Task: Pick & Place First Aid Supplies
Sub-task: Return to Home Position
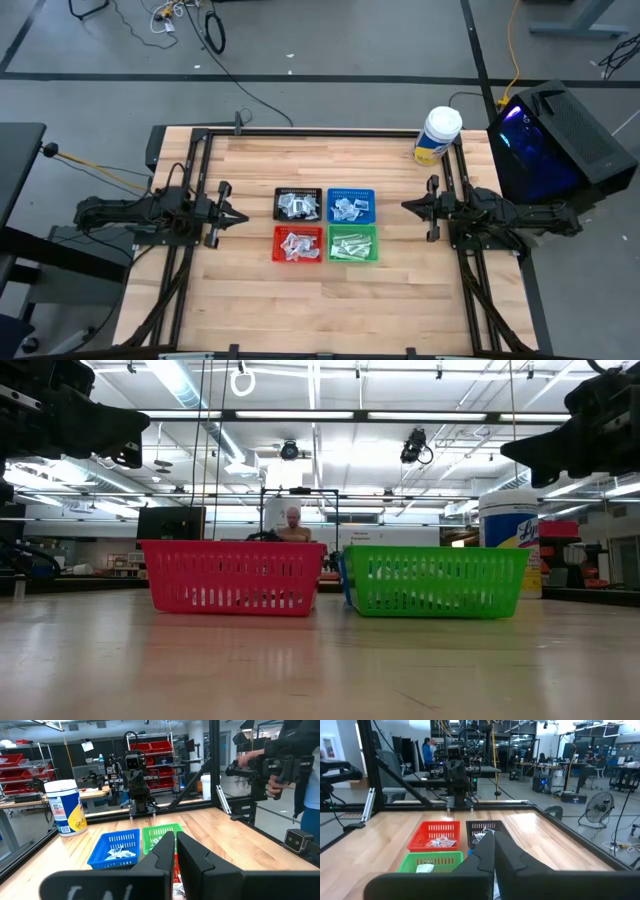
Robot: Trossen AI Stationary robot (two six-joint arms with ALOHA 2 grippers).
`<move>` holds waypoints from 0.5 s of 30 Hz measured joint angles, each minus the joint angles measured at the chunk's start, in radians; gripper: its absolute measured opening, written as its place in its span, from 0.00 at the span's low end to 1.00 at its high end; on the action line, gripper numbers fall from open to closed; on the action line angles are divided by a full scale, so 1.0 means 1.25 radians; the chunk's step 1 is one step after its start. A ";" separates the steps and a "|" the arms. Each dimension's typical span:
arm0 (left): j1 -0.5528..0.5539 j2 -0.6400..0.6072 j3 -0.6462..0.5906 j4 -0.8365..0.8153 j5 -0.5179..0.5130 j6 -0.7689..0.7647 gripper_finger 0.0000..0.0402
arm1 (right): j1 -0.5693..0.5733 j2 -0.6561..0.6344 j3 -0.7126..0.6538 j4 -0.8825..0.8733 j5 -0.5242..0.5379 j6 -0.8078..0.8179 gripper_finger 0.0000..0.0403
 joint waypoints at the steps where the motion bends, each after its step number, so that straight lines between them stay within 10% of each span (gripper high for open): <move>1: 0.000 0.000 0.000 0.000 0.000 0.000 0.06 | 0.000 0.000 0.000 0.000 0.000 0.000 0.01; 15: 0.000 0.000 0.000 0.000 0.000 0.000 0.06 | 0.000 0.000 0.000 0.000 0.002 -0.005 0.01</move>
